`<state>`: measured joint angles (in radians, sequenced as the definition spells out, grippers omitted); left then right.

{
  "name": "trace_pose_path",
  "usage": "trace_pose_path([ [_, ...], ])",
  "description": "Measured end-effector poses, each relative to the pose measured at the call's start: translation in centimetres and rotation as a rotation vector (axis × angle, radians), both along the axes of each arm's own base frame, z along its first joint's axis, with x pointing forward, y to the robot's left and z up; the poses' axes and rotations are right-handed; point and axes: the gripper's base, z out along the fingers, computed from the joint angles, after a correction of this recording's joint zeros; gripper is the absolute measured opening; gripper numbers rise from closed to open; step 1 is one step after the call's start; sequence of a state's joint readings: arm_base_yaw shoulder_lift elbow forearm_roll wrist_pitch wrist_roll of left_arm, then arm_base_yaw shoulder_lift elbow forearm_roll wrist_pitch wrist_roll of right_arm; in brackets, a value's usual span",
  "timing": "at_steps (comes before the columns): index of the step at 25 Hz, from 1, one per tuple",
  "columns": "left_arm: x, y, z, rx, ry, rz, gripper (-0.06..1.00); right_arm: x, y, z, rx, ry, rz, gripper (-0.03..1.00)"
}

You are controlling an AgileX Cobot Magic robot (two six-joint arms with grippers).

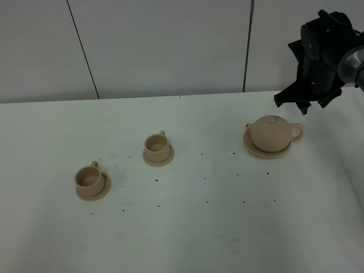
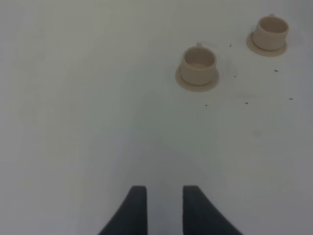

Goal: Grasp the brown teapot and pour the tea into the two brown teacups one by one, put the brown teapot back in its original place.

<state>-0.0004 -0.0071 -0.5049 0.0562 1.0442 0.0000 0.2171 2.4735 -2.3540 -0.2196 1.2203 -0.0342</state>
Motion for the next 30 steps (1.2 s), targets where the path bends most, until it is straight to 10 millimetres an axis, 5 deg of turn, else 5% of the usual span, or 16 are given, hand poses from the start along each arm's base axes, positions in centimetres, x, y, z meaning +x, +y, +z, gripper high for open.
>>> trace_pose_path([
  [10, 0.0, 0.0, 0.0, 0.0, 0.0, 0.0, 0.25, 0.1, 0.5, -2.0, 0.046, 0.051, 0.011, 0.39],
  [30, 0.0, 0.0, 0.0, 0.0, 0.0, 0.0, 0.25, 0.1, 0.7, -2.1, 0.069, 0.056, 0.01, 0.39],
])
